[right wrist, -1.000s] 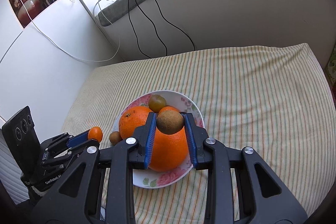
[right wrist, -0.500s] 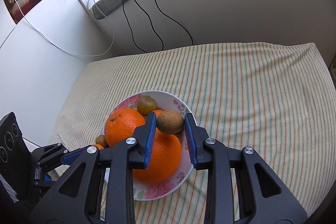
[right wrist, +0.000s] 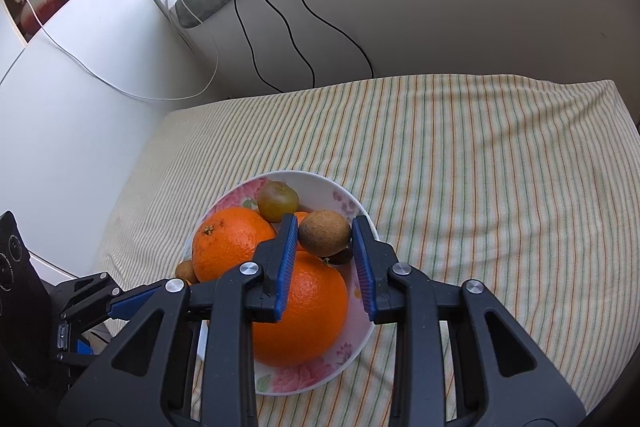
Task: Organize fruits
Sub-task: 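Carry the tangerine and brown kiwi onto the plate and open both grippers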
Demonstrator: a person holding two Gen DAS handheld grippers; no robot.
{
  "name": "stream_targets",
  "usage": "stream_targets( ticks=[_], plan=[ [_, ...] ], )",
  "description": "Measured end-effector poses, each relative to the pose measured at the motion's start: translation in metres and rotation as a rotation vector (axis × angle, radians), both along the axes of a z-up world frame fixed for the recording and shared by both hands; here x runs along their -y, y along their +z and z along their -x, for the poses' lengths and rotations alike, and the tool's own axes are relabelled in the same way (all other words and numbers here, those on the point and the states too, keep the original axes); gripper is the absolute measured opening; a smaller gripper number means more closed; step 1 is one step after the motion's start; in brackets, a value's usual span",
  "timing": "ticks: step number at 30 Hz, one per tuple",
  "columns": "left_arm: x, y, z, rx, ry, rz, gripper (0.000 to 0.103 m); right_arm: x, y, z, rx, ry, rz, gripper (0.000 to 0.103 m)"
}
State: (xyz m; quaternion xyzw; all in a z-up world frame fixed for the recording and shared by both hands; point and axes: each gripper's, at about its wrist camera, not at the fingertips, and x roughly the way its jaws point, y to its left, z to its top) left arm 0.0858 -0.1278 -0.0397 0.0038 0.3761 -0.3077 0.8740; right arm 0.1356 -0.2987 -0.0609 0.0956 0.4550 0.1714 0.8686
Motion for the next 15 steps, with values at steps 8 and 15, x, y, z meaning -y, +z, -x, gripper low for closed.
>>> stream_targets(
  ticks=[8,15],
  plan=[
    [-0.0004,0.0003,-0.0002,0.001,0.007,0.003,0.022,-0.0025,-0.0003,-0.0004,-0.003,0.006,0.005,0.03],
    [-0.0013,0.0014,0.0007,0.001,0.013,0.005,0.029,-0.0038,0.002,0.0008,0.0,0.003,-0.002,0.05]
  ],
)
